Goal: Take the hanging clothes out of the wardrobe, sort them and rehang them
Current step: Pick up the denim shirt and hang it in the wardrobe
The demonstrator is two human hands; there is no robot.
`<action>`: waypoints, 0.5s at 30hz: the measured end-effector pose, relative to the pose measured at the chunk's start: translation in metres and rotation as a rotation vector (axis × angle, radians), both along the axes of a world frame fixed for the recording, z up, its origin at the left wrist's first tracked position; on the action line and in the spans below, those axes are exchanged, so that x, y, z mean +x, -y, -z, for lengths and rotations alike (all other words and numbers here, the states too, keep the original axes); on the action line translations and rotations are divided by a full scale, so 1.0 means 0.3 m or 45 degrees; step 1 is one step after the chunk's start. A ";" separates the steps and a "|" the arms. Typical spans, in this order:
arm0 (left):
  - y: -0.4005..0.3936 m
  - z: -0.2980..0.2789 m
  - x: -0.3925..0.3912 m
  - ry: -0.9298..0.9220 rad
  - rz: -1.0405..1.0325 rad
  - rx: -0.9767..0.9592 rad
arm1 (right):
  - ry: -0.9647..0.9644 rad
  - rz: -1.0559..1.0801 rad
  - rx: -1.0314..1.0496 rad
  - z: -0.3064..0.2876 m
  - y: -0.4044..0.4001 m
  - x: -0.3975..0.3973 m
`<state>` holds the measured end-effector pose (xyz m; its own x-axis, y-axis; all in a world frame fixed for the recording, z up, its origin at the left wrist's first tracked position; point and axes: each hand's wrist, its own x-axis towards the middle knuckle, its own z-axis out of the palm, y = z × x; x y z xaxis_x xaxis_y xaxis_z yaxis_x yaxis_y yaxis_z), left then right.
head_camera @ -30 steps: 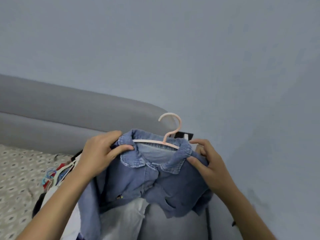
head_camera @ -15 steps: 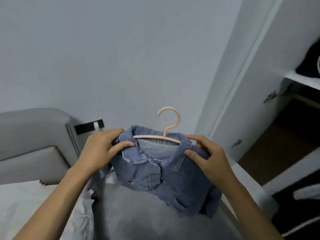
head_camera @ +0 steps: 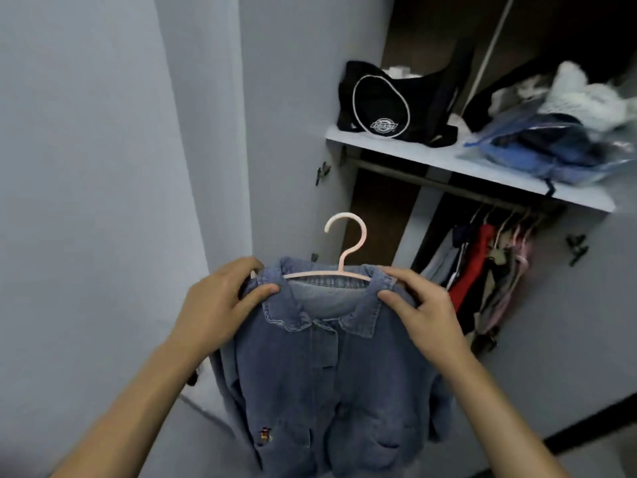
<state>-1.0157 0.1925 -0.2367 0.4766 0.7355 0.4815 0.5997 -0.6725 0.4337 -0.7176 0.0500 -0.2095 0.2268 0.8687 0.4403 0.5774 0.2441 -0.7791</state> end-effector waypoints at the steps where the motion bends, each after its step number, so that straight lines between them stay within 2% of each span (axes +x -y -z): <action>1: -0.021 0.005 0.051 0.006 0.055 0.006 | 0.000 0.061 -0.008 -0.002 0.015 0.024; 8: -0.176 0.092 0.398 0.013 0.310 -0.009 | 0.110 0.409 -0.093 0.039 0.112 0.148; 15: -0.271 0.089 0.684 -0.027 0.527 0.174 | 0.172 0.492 -0.216 0.065 0.157 0.284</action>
<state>-0.8106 0.2739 -0.2633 0.7288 0.4101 0.5484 0.2749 -0.9087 0.3143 -0.6323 0.0029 -0.2291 0.4991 0.7942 0.3466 0.7008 -0.1346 -0.7006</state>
